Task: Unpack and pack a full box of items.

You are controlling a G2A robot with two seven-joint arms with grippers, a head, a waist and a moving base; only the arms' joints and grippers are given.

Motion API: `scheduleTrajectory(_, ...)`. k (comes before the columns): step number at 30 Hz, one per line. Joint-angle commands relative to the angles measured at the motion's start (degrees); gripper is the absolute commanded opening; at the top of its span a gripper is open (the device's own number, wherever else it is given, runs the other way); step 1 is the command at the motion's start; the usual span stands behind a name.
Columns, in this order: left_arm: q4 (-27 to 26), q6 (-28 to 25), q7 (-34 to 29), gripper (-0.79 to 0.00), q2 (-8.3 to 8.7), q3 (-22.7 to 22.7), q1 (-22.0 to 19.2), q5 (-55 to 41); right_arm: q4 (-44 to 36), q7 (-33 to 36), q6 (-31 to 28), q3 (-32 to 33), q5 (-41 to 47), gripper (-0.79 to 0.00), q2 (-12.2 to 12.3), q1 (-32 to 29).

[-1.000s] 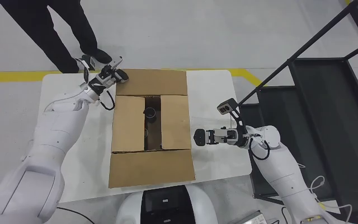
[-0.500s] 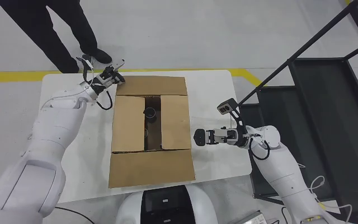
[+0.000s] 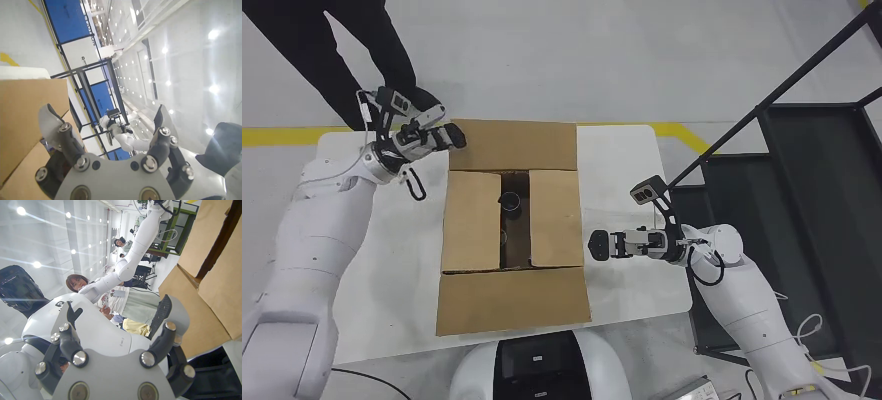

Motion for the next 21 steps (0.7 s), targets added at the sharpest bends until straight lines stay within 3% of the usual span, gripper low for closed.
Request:
scheduleTrajectory(1, -3.8, 2.4, -2.3, 0.0, 1.49, -2.1, 2.4, 1.3, -0.7, -3.3, 0.3, -0.5, -2.0, 0.0, -0.1, 0.1)
scheduleTrajectory(6, -10.8, 6.3, -6.3, 0.0, 4.13, -6.7, 7.5, 2.6, -2.2, -11.6, 1.9, -5.0, -8.8, 0.0, -0.8, 1.4)
scheduleTrajectory(12, -18.1, 8.8, -8.8, 0.0, 5.94, -10.8, 12.8, 1.0, -4.0, -20.9, 3.3, -11.1, -21.0, 0.0, -1.8, 3.9)
scheduleTrajectory(15, -18.5, 8.9, -8.9, 0.0, 6.01, -11.0, 13.0, 0.8, -5.3, -25.2, 4.7, -13.9, -26.6, 0.0, -2.3, 4.7)
scheduleTrajectory(21, -18.5, 8.9, -8.9, 0.0, 6.01, -11.0, 13.0, 0.8, -5.4, -28.7, 5.9, -16.6, -28.1, 0.0, -3.0, 5.6)
